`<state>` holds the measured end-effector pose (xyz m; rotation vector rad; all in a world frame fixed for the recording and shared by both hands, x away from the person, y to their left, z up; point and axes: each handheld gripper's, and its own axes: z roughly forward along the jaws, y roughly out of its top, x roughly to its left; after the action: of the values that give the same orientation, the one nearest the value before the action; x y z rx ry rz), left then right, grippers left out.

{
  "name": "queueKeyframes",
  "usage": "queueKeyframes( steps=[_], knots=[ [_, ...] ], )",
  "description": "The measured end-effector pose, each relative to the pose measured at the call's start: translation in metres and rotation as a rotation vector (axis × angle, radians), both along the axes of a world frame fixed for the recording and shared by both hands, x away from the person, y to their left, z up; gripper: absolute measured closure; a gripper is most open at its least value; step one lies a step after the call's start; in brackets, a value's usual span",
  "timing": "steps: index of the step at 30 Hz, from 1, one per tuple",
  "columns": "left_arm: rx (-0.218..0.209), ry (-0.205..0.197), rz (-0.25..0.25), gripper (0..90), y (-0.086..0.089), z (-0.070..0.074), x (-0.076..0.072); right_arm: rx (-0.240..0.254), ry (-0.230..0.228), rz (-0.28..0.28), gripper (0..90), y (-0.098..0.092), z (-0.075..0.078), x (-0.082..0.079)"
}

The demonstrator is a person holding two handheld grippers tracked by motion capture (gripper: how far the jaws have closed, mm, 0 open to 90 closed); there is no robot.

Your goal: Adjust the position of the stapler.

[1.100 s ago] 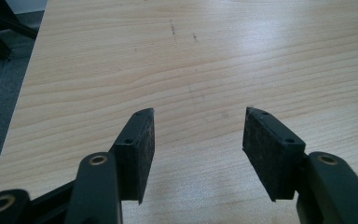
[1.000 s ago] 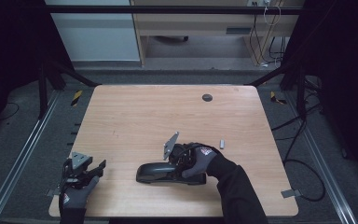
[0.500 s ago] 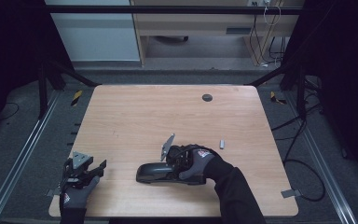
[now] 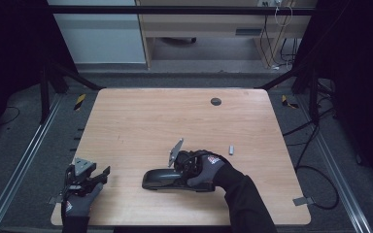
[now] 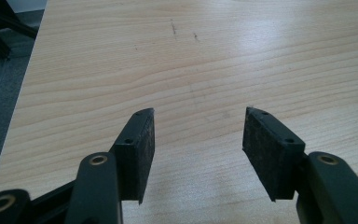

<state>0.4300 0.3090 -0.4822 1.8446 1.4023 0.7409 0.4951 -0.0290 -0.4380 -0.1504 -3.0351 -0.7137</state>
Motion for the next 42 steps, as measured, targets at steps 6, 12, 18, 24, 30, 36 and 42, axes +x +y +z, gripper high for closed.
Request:
queueKeyframes(
  steps=[6, 12, 18, 24, 30, 36, 42],
  knots=[
    [0.005, 0.004, -0.003, 43.5, 0.000, 0.000, 0.001, -0.001, -0.006, -0.035, 54.8, -0.014, 0.000, 0.010],
    [0.004, 0.002, -0.002, 43.5, 0.000, -0.001, 0.001, 0.011, 0.001, -0.001, 54.7, -0.016, 0.000, 0.015],
    [0.000, -0.005, -0.006, 43.4, -0.001, 0.000, 0.000, 0.018, -0.023, -0.006, 53.0, -0.016, -0.001, 0.012],
    [-0.001, -0.035, -0.035, 43.4, -0.007, 0.010, -0.003, 0.157, -0.095, -0.059, 49.4, -0.029, 0.015, 0.002],
    [0.044, -0.106, -0.102, 43.9, -0.027, 0.033, -0.008, 0.444, -0.164, -0.256, 54.0, -0.073, 0.041, -0.015],
    [0.102, -0.179, -0.206, 44.7, -0.064, 0.060, -0.012, 0.632, -0.248, -0.506, 73.8, -0.125, 0.042, -0.046],
    [0.176, -0.215, -0.303, 45.8, -0.103, 0.082, -0.013, 0.677, -0.261, -0.727, 90.0, -0.168, 0.015, -0.068]
  ],
)
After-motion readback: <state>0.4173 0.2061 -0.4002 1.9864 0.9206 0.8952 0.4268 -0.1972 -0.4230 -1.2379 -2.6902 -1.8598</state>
